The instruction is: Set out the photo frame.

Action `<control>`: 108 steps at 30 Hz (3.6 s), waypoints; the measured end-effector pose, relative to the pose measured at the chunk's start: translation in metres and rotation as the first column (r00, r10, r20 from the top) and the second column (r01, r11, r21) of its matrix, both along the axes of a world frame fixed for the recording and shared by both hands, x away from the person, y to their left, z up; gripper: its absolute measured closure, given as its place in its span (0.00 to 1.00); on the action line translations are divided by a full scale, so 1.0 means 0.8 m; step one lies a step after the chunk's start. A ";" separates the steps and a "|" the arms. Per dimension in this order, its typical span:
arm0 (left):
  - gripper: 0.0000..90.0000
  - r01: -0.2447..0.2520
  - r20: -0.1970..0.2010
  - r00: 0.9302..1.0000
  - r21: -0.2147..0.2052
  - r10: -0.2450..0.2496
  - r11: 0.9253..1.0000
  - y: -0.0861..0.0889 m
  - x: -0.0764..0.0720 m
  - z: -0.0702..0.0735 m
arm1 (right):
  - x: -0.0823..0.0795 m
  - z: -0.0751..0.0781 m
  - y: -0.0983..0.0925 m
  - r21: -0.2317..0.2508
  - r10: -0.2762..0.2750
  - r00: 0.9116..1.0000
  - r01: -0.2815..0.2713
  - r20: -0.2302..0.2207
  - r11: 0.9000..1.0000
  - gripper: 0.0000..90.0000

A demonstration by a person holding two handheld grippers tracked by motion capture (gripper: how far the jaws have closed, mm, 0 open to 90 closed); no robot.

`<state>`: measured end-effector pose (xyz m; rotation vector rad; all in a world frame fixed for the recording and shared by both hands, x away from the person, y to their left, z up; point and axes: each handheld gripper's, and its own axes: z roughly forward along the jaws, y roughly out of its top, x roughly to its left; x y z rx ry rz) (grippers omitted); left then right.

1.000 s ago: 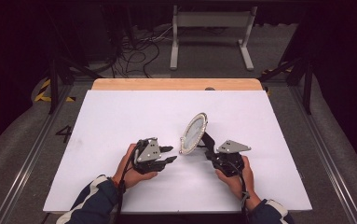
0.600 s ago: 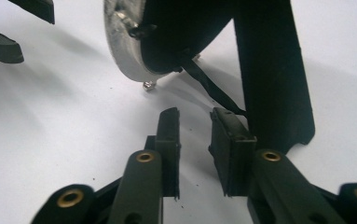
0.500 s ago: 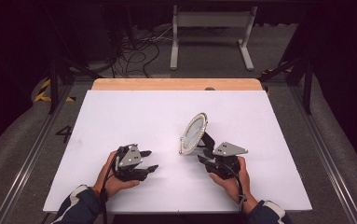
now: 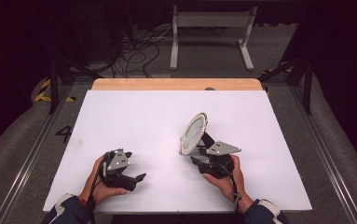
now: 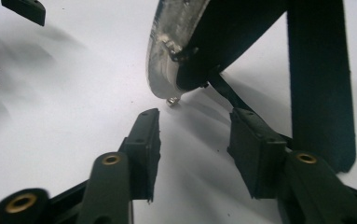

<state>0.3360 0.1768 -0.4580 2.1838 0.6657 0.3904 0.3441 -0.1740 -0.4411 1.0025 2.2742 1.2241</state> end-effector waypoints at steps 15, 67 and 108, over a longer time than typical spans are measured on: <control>0.07 -0.037 0.015 0.999 -0.003 0.037 0.999 0.018 -0.021 -0.003 | 0.017 0.002 0.030 0.036 -0.028 0.999 0.027 0.029 0.999 0.55; 0.11 -0.023 0.035 0.999 -0.011 0.023 1.000 0.017 -0.032 0.000 | 0.024 -0.018 0.041 0.121 -0.130 0.991 0.130 -0.009 0.984 0.56; 0.11 0.059 0.044 0.997 -0.003 -0.058 0.998 -0.021 0.006 0.002 | 0.002 -0.008 0.004 0.101 -0.011 0.996 0.020 -0.089 0.995 0.84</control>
